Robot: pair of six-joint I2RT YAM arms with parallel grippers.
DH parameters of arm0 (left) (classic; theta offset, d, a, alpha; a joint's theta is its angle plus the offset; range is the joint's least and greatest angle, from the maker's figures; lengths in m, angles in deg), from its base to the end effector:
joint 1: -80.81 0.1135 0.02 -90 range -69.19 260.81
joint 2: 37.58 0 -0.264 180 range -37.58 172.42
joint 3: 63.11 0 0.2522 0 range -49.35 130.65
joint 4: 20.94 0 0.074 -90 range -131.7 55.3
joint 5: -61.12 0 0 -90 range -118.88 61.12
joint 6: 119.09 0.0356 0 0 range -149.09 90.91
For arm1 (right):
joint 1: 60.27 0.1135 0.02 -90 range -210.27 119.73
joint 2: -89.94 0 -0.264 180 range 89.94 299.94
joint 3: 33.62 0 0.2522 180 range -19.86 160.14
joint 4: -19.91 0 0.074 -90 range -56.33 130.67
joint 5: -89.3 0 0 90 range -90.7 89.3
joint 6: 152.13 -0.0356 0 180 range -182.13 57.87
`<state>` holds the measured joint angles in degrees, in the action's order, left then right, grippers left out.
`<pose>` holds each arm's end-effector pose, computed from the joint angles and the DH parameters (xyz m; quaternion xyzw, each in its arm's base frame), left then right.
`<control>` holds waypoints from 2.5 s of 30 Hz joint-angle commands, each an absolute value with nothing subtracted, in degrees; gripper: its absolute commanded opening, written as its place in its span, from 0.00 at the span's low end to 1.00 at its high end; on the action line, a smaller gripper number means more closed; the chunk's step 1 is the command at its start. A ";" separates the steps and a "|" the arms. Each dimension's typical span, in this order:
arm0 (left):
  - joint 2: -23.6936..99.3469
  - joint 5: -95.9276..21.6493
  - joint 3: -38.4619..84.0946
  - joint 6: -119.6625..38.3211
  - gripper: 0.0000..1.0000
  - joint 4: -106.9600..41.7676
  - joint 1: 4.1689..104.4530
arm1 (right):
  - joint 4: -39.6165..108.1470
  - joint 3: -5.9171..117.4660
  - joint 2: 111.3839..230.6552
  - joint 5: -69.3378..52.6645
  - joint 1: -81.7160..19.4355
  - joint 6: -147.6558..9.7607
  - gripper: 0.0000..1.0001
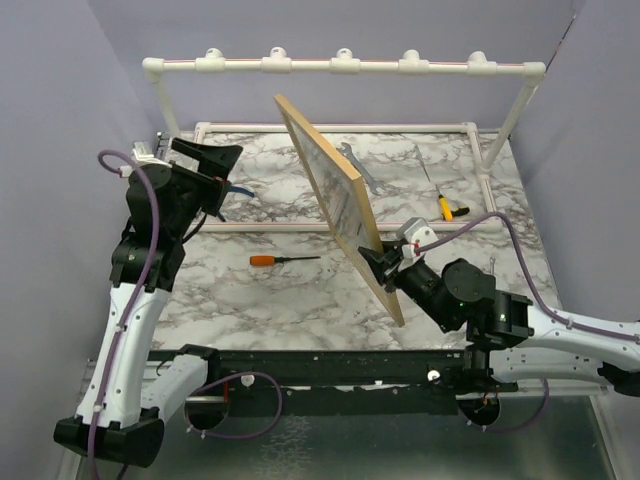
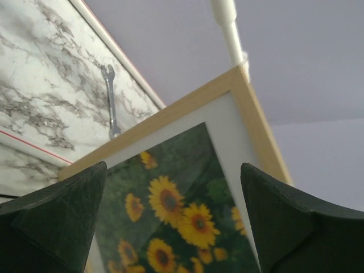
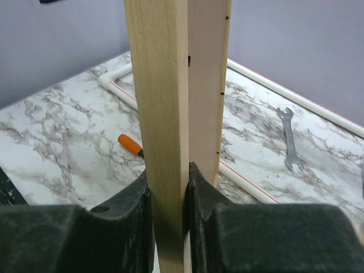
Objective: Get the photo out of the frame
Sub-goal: Turn over the photo frame at the center of the board.
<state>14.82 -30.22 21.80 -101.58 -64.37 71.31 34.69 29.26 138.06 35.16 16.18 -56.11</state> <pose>0.1766 -0.0304 0.4374 -0.3965 0.6614 -0.4244 0.4745 0.0649 0.1803 0.3743 -0.2799 0.6495 0.2100 0.6751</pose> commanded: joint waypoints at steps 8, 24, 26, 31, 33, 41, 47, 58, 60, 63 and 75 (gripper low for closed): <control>13.97 -46.22 -16.85 -84.93 0.99 -11.25 70.54 | 42.91 25.24 133.53 38.46 14.72 -61.96 0.01; 32.73 -40.67 -15.15 -65.92 0.93 0.59 57.33 | 60.03 27.08 132.96 50.77 14.70 -84.20 0.01; 33.91 -40.80 -14.68 -66.27 0.93 0.84 57.10 | 62.47 27.00 131.75 50.89 14.70 -88.67 0.01; 34.37 -40.94 -15.05 -67.15 0.94 1.09 56.73 | 65.66 25.31 128.17 49.95 14.68 -94.81 0.01; 33.89 -40.89 -15.45 -67.79 0.93 1.07 56.73 | 66.43 24.52 126.82 49.76 14.66 -97.08 0.01; 29.17 -38.77 -15.87 -69.95 0.94 -6.62 56.72 | 69.54 20.02 120.60 52.80 14.70 -106.40 0.01; 22.35 -34.67 -17.85 -70.37 0.94 -13.25 56.73 | 59.15 14.45 118.91 52.46 14.70 -98.07 0.01; 11.06 -29.55 -16.42 -74.49 0.94 -39.68 56.77 | 68.69 11.18 118.92 62.59 14.70 -115.61 0.01; 10.38 -27.07 -15.68 -75.47 0.94 -43.98 56.75 | 66.99 10.05 118.07 62.30 14.70 -114.77 0.01; 9.13 -26.11 -16.40 -76.19 0.94 -46.14 56.79 | 62.71 7.93 118.24 60.18 14.70 -112.60 0.01; 7.20 -20.06 -17.19 -80.83 0.93 -52.95 56.77 | 60.09 2.71 125.40 57.58 14.64 -122.95 0.01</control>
